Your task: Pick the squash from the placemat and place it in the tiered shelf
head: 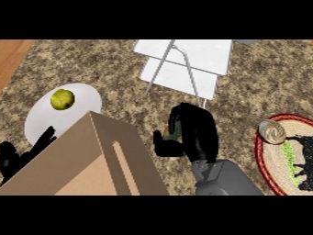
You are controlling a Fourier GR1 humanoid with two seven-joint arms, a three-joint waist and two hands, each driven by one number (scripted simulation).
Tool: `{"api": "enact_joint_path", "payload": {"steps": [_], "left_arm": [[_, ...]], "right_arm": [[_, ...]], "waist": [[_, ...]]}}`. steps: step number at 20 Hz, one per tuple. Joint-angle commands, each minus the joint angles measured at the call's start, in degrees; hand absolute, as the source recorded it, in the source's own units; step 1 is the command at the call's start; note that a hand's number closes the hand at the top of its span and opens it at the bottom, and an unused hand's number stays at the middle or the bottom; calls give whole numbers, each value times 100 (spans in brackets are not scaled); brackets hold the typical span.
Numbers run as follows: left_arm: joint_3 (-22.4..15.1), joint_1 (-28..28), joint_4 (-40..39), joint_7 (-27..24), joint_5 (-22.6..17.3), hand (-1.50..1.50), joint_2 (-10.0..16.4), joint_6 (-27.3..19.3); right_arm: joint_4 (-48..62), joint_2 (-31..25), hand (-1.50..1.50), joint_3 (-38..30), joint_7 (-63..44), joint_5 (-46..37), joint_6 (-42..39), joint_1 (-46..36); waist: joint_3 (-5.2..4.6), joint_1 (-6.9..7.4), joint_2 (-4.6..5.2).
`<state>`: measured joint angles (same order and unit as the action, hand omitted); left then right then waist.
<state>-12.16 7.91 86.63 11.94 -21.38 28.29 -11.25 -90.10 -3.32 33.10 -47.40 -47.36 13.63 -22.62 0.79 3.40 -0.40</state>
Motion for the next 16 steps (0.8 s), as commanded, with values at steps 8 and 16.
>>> {"api": "enact_joint_path", "payload": {"steps": [8,16], "left_arm": [[-44,-477,-354,61,-296,0,-209,-80],[-236,-486,-303,-29,-420,0,-158,-230]], "right_arm": [[-196,328,150,155,-3103,-880,-671,-3105],[608,328,150,-802,-3538,-675,-957,-4658]], "waist": [[-118,-277,-20],[-110,-257,12]]}}
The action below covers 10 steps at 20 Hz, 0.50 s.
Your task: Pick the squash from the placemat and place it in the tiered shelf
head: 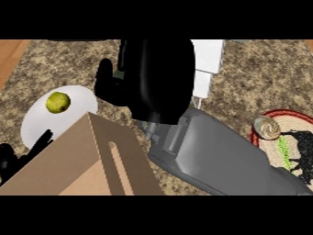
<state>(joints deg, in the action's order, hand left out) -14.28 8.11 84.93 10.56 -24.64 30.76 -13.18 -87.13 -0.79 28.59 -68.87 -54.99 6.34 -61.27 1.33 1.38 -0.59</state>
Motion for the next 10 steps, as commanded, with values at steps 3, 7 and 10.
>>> {"api": "enact_joint_path", "payload": {"steps": [3,7,10], "left_arm": [[-103,-477,-170,28,-151,0,-460,-117],[-73,-431,-211,-96,-256,0,-348,-55],[-163,-698,-300,68,-225,0,-459,-296]], "right_arm": [[653,75,150,-771,-1349,41,-380,-1310],[1247,15,150,-1570,-754,-38,-486,-1598],[1604,53,150,-1754,-563,-90,-551,-1965]], "waist": [[-166,-88,37],[-153,-150,73],[-151,-196,88]]}}
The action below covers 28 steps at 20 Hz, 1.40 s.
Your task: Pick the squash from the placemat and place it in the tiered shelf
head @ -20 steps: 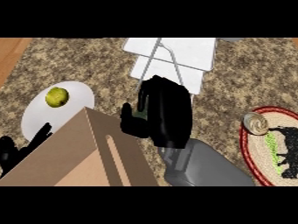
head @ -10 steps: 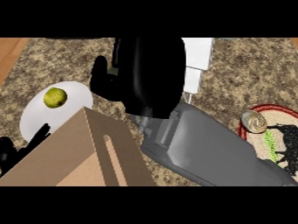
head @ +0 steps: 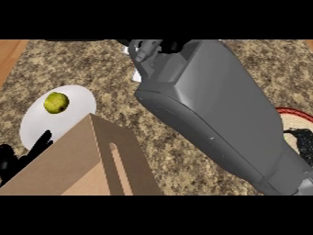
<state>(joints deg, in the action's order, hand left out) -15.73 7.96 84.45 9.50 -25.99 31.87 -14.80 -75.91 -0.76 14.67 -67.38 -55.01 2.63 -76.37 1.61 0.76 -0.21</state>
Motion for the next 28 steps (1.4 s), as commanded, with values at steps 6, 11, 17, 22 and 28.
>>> {"api": "enact_joint_path", "payload": {"steps": [6,11,17,22,28], "left_arm": [[125,-586,-24,169,-388,0,-165,81],[-111,-615,-288,-39,-358,0,-323,-32],[-139,-881,-323,111,-523,0,-193,-77],[-484,-687,-347,-199,-332,0,-408,-371],[-364,-1124,-579,-9,-645,0,-156,-160]], "right_arm": [[1256,-232,150,-1086,86,299,-450,-689],[1852,-386,150,-1256,619,344,-476,-741],[2414,-442,150,-1315,1027,182,-151,-714],[2803,-532,150,-1430,1384,133,104,-774],[3230,-528,150,-1501,1863,60,622,-740]], "waist": [[-169,-51,51],[-173,-68,72],[-171,-63,83],[-171,-17,79],[-173,-45,107]]}}
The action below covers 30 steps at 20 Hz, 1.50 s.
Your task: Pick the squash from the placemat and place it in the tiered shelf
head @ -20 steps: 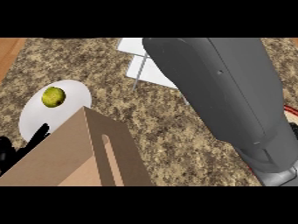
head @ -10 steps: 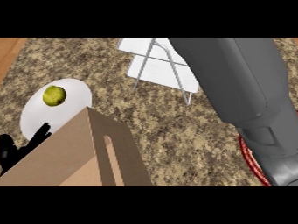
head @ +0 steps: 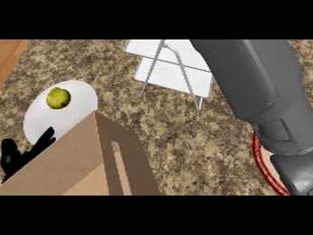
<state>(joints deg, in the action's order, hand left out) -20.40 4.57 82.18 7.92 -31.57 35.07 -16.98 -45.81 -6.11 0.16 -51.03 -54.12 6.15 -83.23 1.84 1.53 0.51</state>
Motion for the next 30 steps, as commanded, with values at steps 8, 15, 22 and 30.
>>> {"api": "enact_joint_path", "payload": {"steps": [8,15,22,30], "left_arm": [[57,-829,-292,156,-295,0,-290,-17],[-169,-790,-229,-40,-393,0,-350,-254],[-185,-733,-225,-51,-621,0,-101,-264],[-364,-716,-324,-229,-706,0,-50,-321]], "right_arm": [[746,63,150,-195,638,69,422,-208],[699,-92,-150,-602,385,151,1073,-308],[196,247,-150,-1019,447,523,2098,-139],[-309,132,-150,-1490,687,888,2932,-94]], "waist": [[-193,-91,24],[-190,-111,24],[-184,-157,-27],[-183,-245,-57]]}}
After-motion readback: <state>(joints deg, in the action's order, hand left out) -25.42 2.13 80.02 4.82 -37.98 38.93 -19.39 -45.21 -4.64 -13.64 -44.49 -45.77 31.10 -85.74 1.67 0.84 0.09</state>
